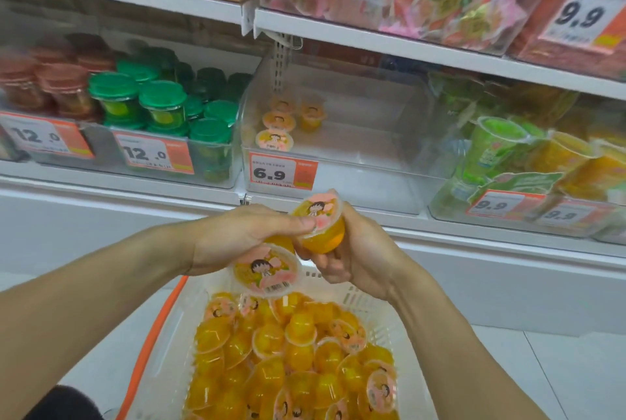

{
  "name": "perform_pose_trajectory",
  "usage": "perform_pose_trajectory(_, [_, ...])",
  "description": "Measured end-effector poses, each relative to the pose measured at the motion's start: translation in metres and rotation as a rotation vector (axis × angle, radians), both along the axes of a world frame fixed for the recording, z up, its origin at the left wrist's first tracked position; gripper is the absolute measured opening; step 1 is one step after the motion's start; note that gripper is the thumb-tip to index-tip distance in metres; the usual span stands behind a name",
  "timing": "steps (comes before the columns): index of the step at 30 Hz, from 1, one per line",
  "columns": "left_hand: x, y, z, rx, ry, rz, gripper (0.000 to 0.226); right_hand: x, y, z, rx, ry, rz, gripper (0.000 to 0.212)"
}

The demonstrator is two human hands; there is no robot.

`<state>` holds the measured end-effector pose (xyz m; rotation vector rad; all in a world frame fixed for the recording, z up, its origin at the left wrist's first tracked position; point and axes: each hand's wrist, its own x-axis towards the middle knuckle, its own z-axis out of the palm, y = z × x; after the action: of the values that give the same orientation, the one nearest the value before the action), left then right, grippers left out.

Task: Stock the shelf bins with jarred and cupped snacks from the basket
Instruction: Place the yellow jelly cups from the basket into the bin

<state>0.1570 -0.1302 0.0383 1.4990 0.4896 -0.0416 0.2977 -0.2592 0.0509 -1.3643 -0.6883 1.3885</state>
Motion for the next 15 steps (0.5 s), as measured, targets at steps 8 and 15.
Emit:
perform_pose_trajectory(8, [0.006, -0.014, 0.035, 0.019, -0.122, 0.112, 0.033, 0.016, 0.01, 0.065, -0.21, -0.696, -0.077, 0.082])
perform_pose_trajectory(15, [0.021, -0.001, 0.044, -0.008, -0.246, 0.315, 0.024, 0.013, 0.032, 0.105, -0.027, -0.666, -0.039, 0.032])
